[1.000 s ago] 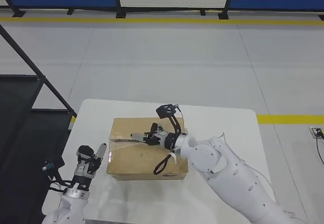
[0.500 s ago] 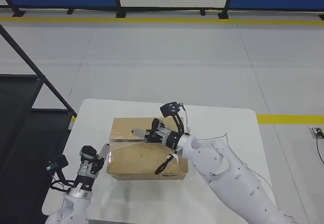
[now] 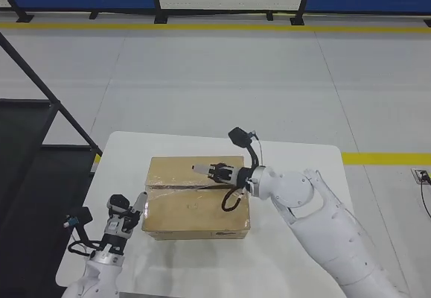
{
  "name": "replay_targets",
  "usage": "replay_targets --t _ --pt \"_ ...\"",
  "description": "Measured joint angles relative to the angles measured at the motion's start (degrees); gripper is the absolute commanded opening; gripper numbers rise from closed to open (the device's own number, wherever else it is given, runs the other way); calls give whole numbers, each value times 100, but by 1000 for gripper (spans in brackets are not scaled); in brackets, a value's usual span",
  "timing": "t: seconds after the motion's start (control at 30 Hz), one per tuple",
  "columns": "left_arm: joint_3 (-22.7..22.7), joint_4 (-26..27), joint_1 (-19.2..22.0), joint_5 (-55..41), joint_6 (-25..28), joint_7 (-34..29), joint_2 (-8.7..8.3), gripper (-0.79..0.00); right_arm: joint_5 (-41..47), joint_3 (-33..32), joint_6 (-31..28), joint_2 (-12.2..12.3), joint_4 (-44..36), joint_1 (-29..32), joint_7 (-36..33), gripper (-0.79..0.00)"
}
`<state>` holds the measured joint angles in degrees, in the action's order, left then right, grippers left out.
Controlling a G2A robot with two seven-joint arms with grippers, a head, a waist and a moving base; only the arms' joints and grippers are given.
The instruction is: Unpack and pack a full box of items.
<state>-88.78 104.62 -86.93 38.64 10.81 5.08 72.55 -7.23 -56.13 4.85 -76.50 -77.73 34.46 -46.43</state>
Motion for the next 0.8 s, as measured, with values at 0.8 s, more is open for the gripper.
replay_targets --t 0.8 --pt "-22 65 -80 148 -167 101 25 0 1500 -94 -307 -99 1606 -526 -1133 0"
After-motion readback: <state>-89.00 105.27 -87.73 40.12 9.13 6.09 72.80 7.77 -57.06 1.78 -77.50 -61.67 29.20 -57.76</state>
